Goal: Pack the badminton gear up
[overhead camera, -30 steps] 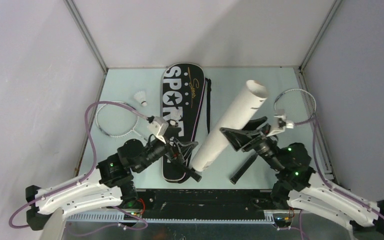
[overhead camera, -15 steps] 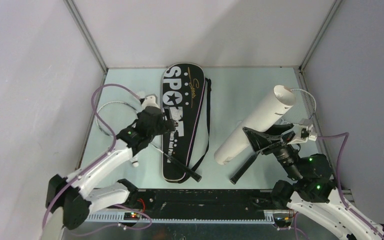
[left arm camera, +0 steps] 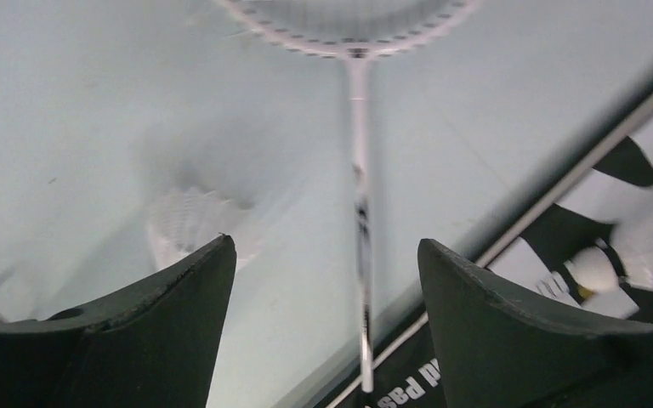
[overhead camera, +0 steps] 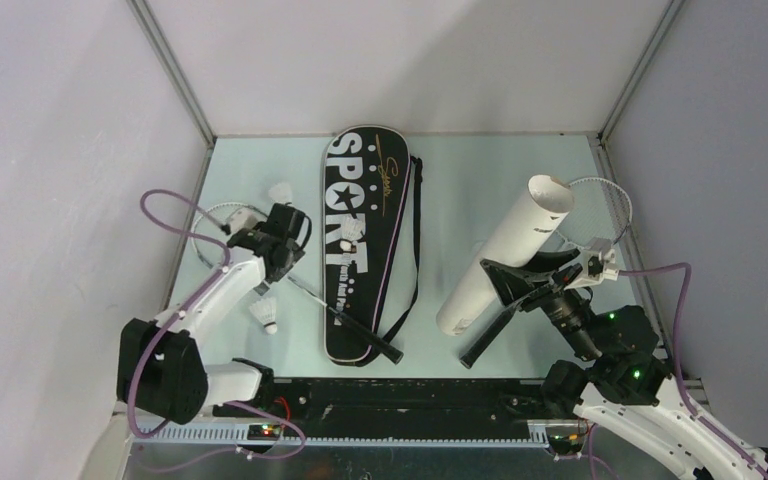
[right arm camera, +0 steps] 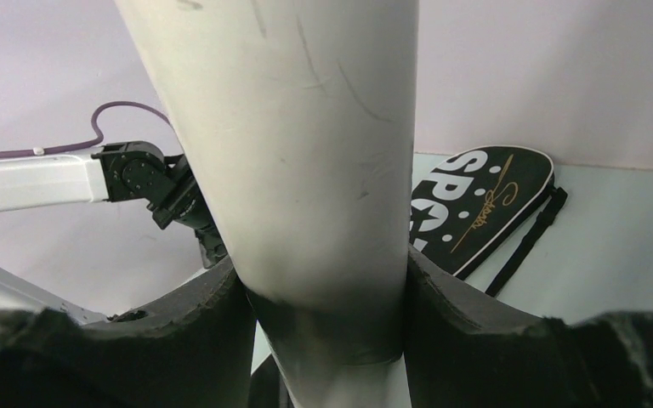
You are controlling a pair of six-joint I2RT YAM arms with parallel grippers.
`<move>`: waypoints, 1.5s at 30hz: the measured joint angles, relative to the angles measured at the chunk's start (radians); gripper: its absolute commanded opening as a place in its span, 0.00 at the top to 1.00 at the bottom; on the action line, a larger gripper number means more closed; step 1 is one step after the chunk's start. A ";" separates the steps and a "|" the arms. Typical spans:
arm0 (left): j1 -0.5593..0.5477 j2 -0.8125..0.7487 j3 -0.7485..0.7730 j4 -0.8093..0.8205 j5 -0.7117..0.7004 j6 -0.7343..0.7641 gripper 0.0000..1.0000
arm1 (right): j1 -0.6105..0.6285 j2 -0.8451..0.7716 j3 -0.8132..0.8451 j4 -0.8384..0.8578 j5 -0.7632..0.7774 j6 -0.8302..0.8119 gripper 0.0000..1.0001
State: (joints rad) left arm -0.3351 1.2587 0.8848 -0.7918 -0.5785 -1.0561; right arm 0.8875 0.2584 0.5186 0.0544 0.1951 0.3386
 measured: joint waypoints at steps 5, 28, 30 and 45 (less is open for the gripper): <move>0.077 0.000 0.004 -0.160 -0.007 -0.160 0.26 | 0.000 0.000 0.000 -0.019 0.000 0.000 0.59; 0.256 -0.008 -0.141 -0.180 0.148 -0.263 0.83 | -0.002 0.017 0.000 -0.038 0.000 0.017 0.59; 0.258 -0.022 -0.143 -0.173 0.164 -0.261 0.95 | -0.002 0.019 0.000 -0.038 0.000 0.019 0.60; 0.262 -0.369 -0.122 -0.159 0.304 -0.172 1.00 | -0.002 0.054 0.028 -0.072 -0.046 -0.022 0.59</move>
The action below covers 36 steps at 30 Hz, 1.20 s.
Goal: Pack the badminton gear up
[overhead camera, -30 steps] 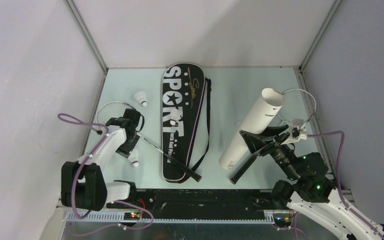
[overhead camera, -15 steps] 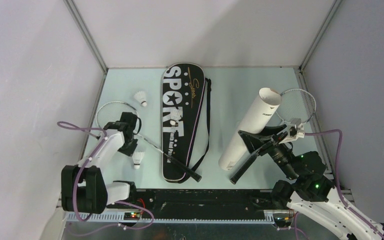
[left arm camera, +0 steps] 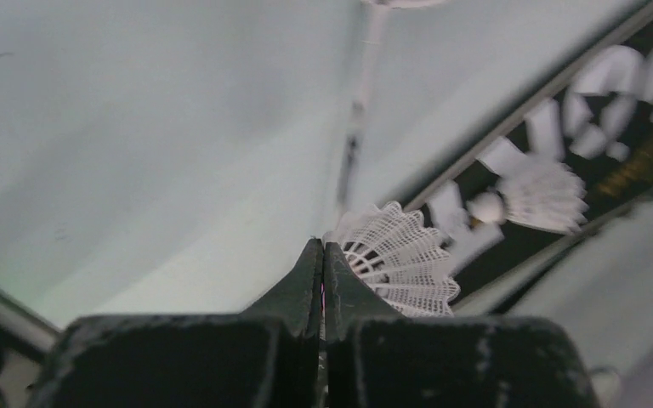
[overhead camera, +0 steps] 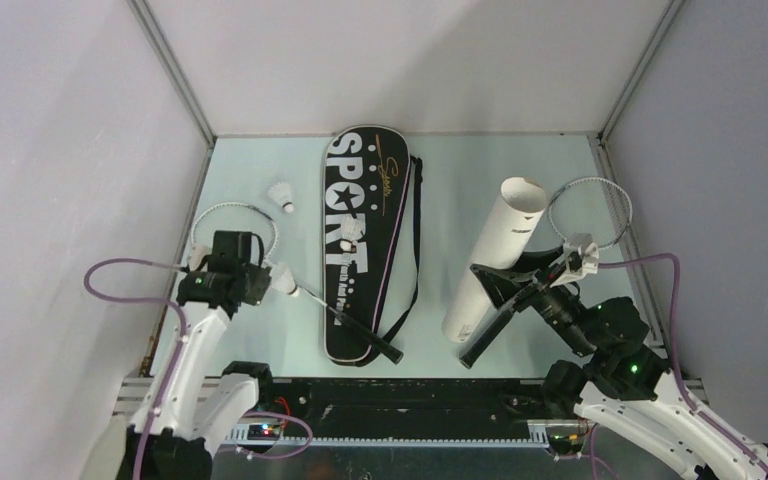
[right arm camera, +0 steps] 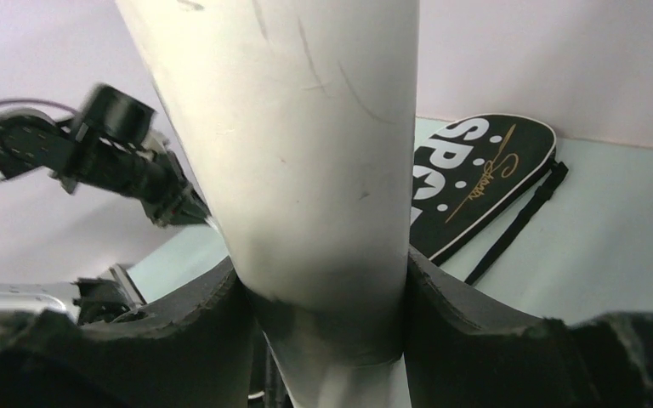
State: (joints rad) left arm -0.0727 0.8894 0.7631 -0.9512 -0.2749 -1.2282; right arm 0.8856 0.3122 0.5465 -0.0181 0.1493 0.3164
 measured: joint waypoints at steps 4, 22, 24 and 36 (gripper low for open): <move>0.001 -0.111 0.007 0.088 0.091 0.074 1.00 | 0.000 0.048 0.035 -0.032 -0.041 -0.071 0.59; 0.000 -0.343 0.117 0.563 0.703 0.346 1.00 | 0.059 0.306 0.198 -0.197 -0.019 -0.610 0.63; -0.007 -0.343 0.134 0.612 0.762 0.345 1.00 | 0.062 0.335 0.203 -0.206 0.017 -0.651 0.64; -0.153 -0.335 0.174 0.959 0.909 0.301 1.00 | 0.132 0.447 0.203 -0.203 0.070 -0.685 0.64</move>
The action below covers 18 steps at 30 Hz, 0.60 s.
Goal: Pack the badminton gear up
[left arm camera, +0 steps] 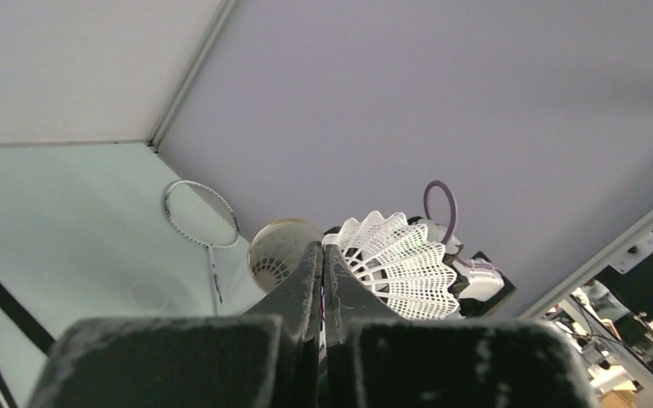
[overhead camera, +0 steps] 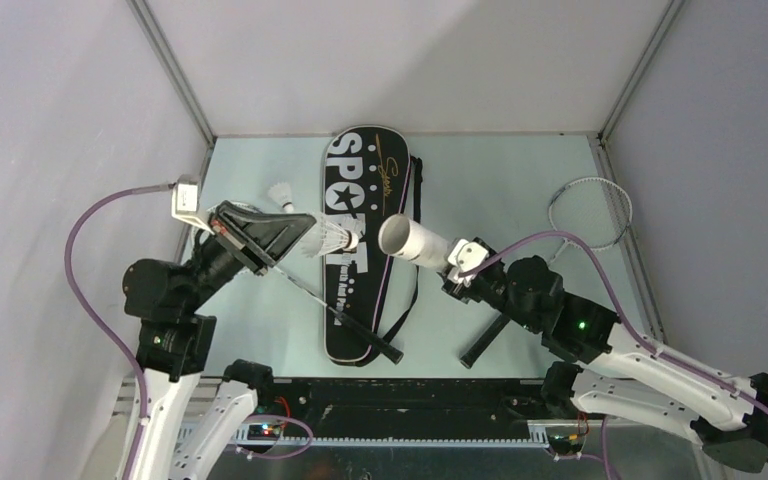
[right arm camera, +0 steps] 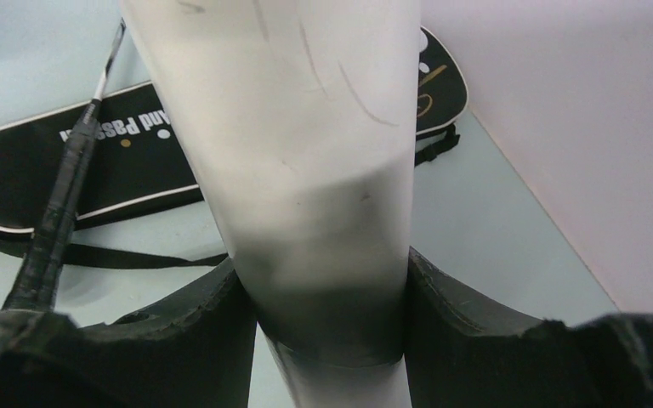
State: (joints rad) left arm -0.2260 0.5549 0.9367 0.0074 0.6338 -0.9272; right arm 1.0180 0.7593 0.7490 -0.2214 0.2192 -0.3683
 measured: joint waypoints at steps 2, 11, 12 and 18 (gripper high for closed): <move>-0.015 0.011 -0.003 0.037 0.006 -0.015 1.00 | 0.021 0.015 0.000 0.021 0.004 0.001 0.64; -0.068 0.032 -0.050 0.063 -0.008 -0.013 1.00 | 0.088 0.087 0.016 0.072 0.025 0.003 0.64; -0.072 0.032 -0.055 0.064 -0.012 -0.013 1.00 | 0.094 0.092 0.018 0.081 0.026 0.004 0.64; -0.101 0.052 -0.099 0.072 -0.027 0.012 0.97 | 0.130 0.125 0.026 0.142 0.032 0.021 0.64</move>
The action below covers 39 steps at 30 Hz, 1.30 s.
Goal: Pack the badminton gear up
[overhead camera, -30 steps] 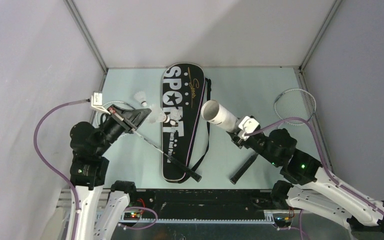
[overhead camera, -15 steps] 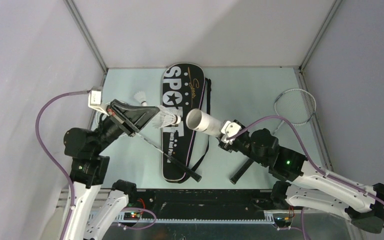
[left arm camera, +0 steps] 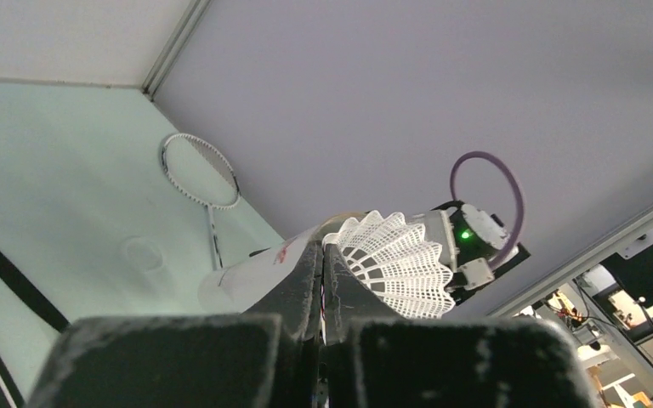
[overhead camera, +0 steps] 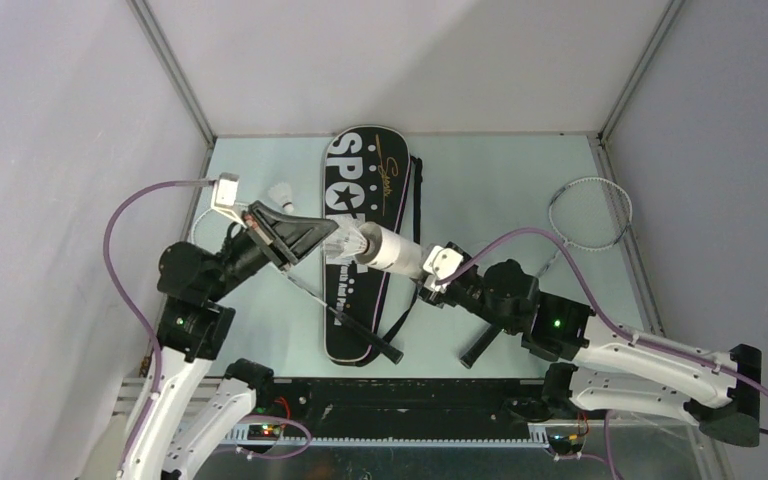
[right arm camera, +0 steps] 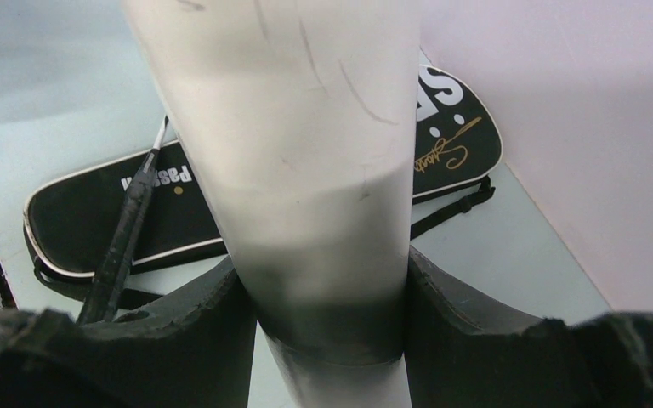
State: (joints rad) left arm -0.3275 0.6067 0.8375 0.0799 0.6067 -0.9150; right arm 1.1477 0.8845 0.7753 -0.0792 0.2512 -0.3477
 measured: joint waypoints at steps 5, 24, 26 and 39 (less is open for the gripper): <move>-0.034 0.029 -0.012 -0.035 -0.011 0.058 0.71 | 0.010 0.029 0.006 0.034 0.001 0.001 0.64; -0.068 0.057 0.043 -0.334 0.005 0.365 0.32 | 0.043 0.055 0.013 0.003 -0.008 0.004 0.64; -0.069 0.068 0.051 -0.352 0.010 0.379 0.32 | 0.049 0.057 0.013 -0.001 -0.008 -0.001 0.64; -0.088 0.109 0.061 -0.435 0.036 0.445 0.33 | 0.089 0.084 0.013 -0.002 0.000 -0.048 0.64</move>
State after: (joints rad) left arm -0.4156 0.7155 0.8982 -0.3546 0.6430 -0.4702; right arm 1.2366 0.9680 0.7887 -0.0811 0.2508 -0.3962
